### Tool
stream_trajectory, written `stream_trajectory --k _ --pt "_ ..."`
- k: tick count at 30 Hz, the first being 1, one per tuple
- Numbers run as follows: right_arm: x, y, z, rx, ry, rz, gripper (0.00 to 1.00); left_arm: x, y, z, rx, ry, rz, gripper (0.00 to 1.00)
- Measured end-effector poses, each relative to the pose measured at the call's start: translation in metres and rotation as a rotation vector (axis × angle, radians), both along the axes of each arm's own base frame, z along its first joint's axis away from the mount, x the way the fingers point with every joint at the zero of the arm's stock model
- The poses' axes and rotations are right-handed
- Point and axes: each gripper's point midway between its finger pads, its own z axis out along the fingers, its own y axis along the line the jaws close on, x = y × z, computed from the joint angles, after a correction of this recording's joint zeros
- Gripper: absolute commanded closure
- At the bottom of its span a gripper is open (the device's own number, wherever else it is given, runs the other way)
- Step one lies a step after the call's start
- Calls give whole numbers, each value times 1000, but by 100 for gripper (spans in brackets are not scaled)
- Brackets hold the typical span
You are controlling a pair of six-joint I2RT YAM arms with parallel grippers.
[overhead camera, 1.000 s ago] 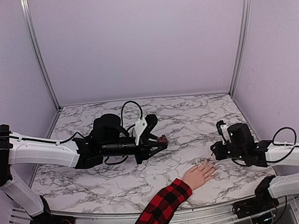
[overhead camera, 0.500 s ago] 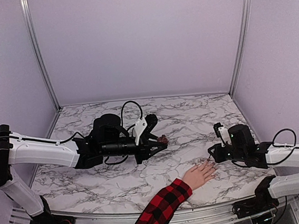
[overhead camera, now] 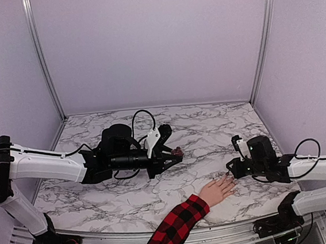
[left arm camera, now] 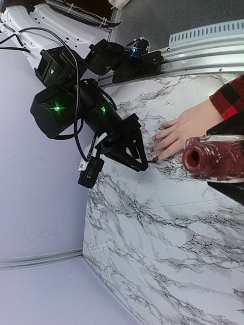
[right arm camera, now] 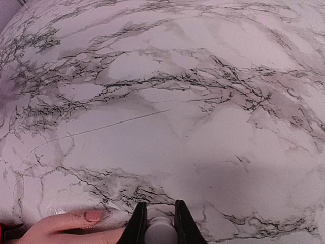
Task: Paint the nails
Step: Paint the hand on the nail.
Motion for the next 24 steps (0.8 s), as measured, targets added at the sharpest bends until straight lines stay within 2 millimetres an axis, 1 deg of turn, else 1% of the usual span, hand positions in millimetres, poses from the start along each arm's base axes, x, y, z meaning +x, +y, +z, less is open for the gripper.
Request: stream_trajectory --k 6,15,20,22,24 --pt "3 -3 -4 -17 13 -25 100 0 0 0 0 0 0 100" --pt "7 -8 -4 -26 11 -70 100 0 0 0 0 0 0 100" --pt "6 -12 -8 -40 28 -89 100 1 0 0 0 0 2 100" --pt "6 -13 -3 -32 14 -90 100 1 0 0 0 0 2 100" --pt "7 -13 9 -10 -24 -93 100 1 1 0 0 0 3 100"
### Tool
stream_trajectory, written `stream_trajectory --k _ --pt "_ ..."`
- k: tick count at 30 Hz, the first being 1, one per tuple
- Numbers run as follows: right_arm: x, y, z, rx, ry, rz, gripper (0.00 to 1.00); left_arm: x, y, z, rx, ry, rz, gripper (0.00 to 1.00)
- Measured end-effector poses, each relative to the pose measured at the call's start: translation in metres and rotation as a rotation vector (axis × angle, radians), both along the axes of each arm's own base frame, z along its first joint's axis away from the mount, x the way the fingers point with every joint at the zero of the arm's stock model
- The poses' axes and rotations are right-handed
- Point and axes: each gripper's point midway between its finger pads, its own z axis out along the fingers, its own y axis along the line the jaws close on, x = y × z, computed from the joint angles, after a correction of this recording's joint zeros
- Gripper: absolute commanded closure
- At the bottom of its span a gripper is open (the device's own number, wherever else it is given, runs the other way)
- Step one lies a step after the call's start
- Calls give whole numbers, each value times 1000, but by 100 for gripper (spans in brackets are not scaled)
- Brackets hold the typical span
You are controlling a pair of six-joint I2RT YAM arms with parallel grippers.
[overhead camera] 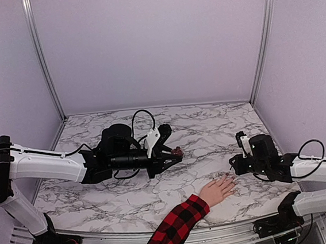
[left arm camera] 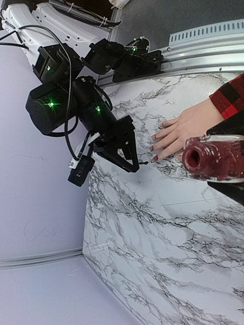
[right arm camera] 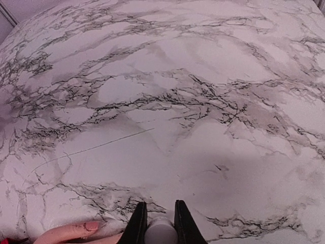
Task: Paint the nails
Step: Paint the hand on the nail.
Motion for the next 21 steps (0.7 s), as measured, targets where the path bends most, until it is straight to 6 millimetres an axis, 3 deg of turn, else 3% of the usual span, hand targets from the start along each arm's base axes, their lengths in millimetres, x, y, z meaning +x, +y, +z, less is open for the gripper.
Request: stream_trajectory --k 6,14,21 --pt "0 1 20 39 -69 8 100 0 0 0 0 0 0 100" --pt "-5 11 2 23 -9 78 100 0 0 0 0 0 0 100" --pt "-8 18 0 35 2 123 100 0 0 0 0 0 0 100"
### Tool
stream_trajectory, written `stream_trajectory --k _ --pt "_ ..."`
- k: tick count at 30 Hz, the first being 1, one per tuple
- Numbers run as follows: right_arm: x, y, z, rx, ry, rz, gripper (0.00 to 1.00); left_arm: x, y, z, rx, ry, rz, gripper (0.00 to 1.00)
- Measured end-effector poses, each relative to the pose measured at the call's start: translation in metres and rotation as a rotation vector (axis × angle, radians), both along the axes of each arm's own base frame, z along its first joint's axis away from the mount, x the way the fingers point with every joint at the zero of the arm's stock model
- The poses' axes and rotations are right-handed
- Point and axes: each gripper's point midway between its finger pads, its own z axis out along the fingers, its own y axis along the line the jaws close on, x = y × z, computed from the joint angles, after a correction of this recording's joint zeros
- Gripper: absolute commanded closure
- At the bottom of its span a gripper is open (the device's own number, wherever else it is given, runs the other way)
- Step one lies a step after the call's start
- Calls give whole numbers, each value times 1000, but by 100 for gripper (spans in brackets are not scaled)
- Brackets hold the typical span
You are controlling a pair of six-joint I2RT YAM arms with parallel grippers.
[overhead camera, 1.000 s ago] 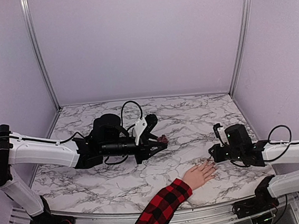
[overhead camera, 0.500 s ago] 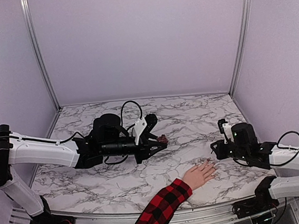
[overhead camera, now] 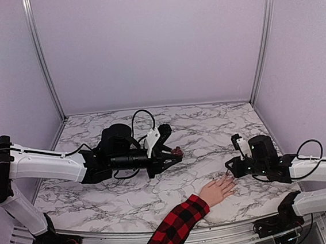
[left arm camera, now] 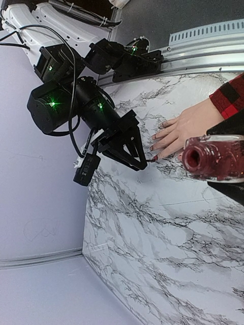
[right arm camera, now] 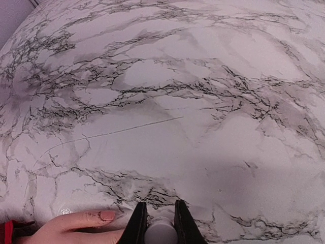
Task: Paint the nails
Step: Paint the hand on the nail.
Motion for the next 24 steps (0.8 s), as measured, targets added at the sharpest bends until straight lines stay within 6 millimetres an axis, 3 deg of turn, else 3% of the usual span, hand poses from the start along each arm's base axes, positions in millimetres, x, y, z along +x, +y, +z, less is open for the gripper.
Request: stream_trajectory --k 24 --pt "2 0 -10 -22 32 -7 100 0 0 0 0 0 0 100"
